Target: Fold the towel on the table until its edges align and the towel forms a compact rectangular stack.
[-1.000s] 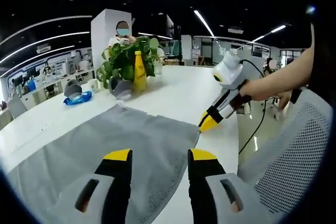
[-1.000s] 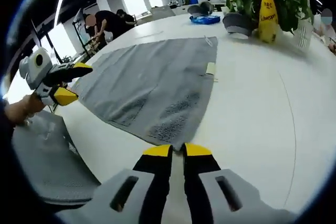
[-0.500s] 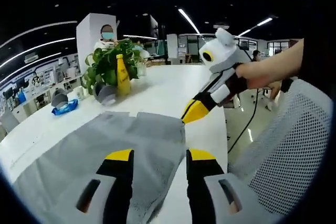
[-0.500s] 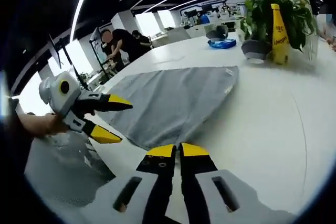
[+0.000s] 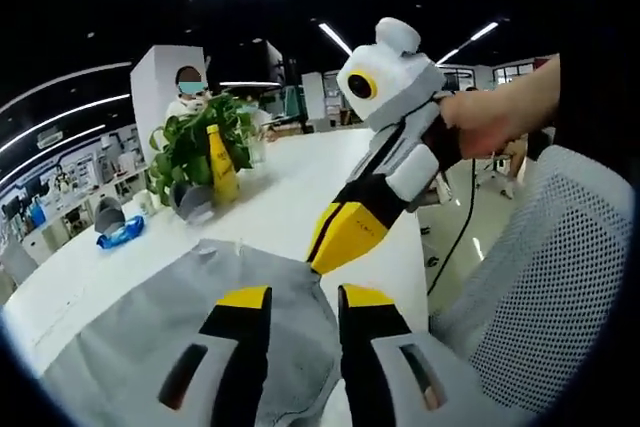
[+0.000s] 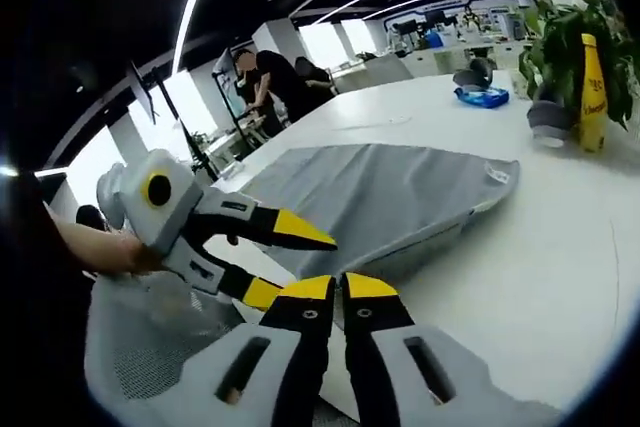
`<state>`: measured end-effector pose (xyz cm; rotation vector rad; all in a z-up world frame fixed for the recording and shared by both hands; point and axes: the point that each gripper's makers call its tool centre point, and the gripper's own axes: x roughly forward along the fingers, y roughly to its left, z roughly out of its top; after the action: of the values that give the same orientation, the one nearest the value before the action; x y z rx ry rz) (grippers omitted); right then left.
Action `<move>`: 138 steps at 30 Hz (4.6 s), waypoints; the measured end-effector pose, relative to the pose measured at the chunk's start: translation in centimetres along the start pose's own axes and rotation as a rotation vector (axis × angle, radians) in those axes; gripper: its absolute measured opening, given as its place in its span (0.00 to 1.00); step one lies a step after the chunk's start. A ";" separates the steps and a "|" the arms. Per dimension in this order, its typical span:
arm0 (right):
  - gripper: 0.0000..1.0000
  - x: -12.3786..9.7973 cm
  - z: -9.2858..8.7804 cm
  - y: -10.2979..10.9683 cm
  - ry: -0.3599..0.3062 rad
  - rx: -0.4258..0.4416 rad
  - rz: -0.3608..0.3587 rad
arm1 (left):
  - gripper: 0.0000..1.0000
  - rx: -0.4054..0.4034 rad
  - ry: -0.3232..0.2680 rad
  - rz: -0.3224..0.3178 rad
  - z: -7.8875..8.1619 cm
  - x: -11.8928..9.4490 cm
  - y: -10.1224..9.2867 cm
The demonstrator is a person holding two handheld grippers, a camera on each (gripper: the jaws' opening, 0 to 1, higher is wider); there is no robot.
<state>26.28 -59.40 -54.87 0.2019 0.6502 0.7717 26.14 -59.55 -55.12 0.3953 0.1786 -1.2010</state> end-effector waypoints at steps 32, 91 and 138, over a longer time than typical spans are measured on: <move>0.05 -3.1 5.2 -8.5 -0.064 0.161 -0.069 | 0.02 -0.006 -0.006 0.086 1.2 -1.9 2.4; 0.00 1.8 18.0 -22.2 -0.226 0.069 -0.251 | 0.02 -0.066 -0.151 -0.119 11.2 -0.7 -2.3; 0.00 -6.5 29.2 -18.6 -0.199 -0.133 -0.210 | 0.02 -0.045 -0.340 -0.075 22.5 -3.5 -3.7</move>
<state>51.54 -75.34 -36.23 0.0855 0.4222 0.5810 19.77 -66.36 -34.01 0.1413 -0.0739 -1.3171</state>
